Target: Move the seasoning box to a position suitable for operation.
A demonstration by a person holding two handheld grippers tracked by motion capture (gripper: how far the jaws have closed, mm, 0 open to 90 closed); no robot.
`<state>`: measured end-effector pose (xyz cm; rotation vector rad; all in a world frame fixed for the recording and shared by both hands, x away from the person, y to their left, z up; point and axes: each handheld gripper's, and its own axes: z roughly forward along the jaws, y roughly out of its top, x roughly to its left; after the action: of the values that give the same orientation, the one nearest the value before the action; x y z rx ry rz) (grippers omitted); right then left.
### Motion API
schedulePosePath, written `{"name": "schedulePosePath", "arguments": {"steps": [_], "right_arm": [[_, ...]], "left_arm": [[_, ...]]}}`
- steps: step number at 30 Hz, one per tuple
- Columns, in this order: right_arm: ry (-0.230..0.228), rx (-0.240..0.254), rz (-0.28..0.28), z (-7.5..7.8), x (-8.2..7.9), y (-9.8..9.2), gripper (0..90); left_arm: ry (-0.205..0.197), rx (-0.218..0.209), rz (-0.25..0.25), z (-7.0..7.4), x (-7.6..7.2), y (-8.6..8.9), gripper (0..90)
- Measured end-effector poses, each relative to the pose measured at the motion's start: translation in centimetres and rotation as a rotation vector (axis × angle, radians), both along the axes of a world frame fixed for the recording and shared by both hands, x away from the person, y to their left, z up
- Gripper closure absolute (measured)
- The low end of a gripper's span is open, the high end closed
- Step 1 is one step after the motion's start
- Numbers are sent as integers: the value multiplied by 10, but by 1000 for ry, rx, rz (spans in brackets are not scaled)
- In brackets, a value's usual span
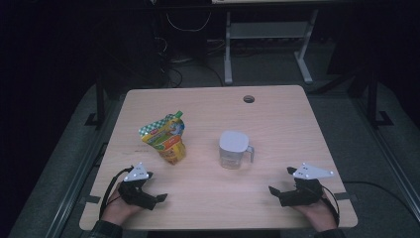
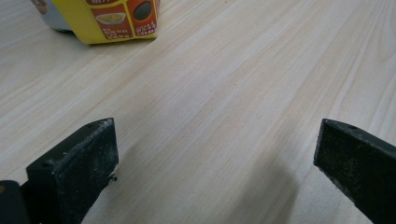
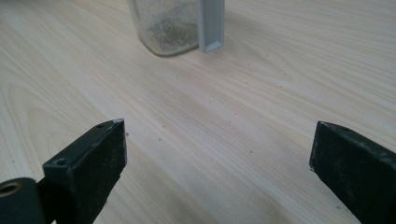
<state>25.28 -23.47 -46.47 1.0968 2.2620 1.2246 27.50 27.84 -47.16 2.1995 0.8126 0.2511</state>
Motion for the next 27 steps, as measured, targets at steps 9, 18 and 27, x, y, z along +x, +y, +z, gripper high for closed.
{"name": "schedulePosePath", "arguments": {"steps": [9, 18, 27], "right_arm": [[2, 18, 53, 0, 4, 2, 51], [0, 28, 88, 6, 8, 4, 71], [6, 58, 110, 12, 17, 3, 111]], "left_arm": [[-14, -16, 11, 4, 0, 1, 0], [-15, -25, 11, 4, 0, 3, 0], [-21, -41, 4, 7, 1, 1, 0]]}}
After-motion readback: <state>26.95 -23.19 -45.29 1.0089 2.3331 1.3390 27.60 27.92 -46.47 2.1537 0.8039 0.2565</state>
